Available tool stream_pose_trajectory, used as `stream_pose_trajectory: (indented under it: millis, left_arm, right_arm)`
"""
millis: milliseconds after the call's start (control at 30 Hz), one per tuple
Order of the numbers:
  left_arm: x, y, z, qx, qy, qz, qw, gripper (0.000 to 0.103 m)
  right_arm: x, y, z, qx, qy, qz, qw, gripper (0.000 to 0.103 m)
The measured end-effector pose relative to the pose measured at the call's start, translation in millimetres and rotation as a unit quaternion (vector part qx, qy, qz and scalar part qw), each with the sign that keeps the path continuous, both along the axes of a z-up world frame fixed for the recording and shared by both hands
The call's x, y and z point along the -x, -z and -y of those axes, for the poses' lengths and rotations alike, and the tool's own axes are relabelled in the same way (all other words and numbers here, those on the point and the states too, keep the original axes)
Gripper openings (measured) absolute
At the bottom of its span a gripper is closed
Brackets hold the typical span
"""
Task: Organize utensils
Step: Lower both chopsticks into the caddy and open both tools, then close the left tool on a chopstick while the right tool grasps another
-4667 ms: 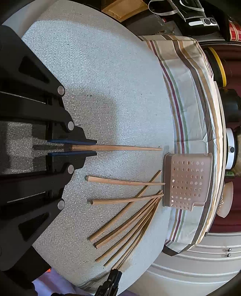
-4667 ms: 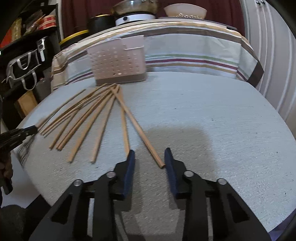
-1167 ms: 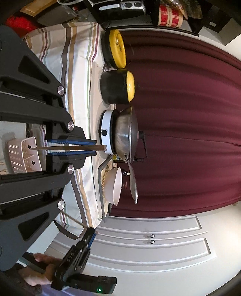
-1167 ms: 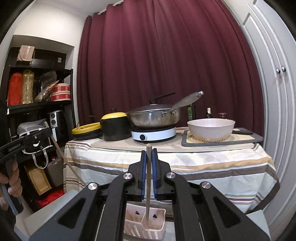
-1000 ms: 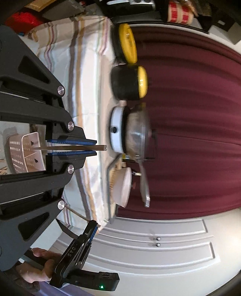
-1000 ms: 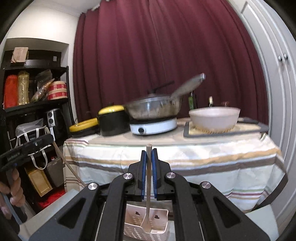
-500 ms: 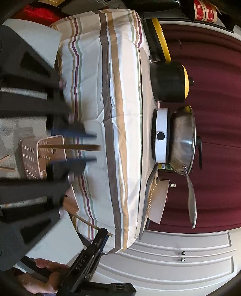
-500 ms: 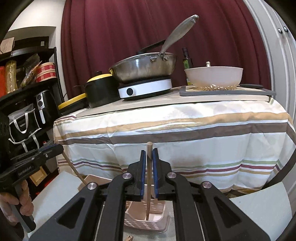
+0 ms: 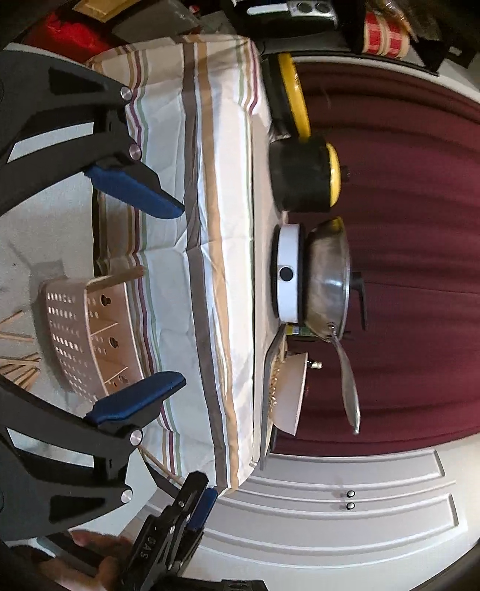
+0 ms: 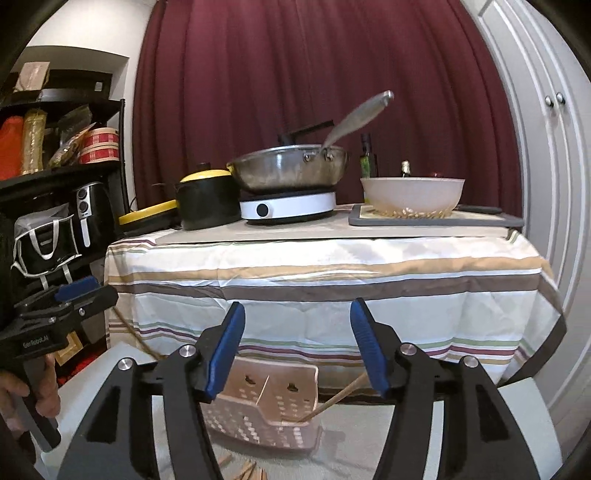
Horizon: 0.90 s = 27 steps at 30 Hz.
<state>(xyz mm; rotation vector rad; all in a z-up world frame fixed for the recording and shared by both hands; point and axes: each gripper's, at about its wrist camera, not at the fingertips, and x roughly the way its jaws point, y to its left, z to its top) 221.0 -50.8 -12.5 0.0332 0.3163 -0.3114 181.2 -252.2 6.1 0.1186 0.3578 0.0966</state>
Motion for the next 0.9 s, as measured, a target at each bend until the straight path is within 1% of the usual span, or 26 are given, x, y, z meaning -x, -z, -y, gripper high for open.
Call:
stream_pose_trajectory:
  millis: [133, 233, 367, 533, 667, 767, 833, 900]
  left_arm:
    - [29.6, 8.7, -5.9, -0.014, -0.003, 0.009, 0.9999, 0.084]
    - [51.8, 26.3, -12.0, -0.029, -0.015, 0.007, 0.9995, 0.084]
    - [73.9, 55.6, -23.5, -0.026, -0.019, -0.02, 0.9993, 0.084]
    - [96.4, 94.8, -39.0, -0.022, -0.037, -0.06, 0.9972, 0.084]
    - [116.8, 119.2, -46.8, -0.024, -0.05, -0.076, 0.9956, 0.082]
    - [131.8, 138.7, -47.6, -0.034, -0.05, -0.09, 0.9941, 0.078]
    - [139.0, 152.8, -47.4, -0.041, -0.049, -0.104, 0.9925, 0.077]
    - [144.4, 165.4, -48.0, -0.046, -0.048, -0.118, 0.9908, 0.072]
  right_arm:
    - [30.1, 6.0, -4.1, 0.013, 0.003, 0.001, 1.0, 0.059]
    - [56.2, 21.2, -7.1, 0.017, 0.006, -0.008, 1.0, 0.059]
    - [92.0, 53.6, -12.0, 0.023, 0.005, -0.029, 0.999, 0.059]
    - [127.5, 83.5, -16.8, 0.022, 0.007, -0.045, 0.999, 0.059]
    - [152.5, 107.6, -20.9, 0.033, 0.01, -0.055, 0.998, 0.058]
    - [164.4, 128.1, -21.2, 0.029, 0.007, -0.074, 0.997, 0.055]
    - [170.7, 143.4, -20.8, 0.025, 0.005, -0.091, 0.996, 0.049]
    - [177.0, 162.1, -19.3, 0.02, 0.005, -0.112, 0.994, 0.045]
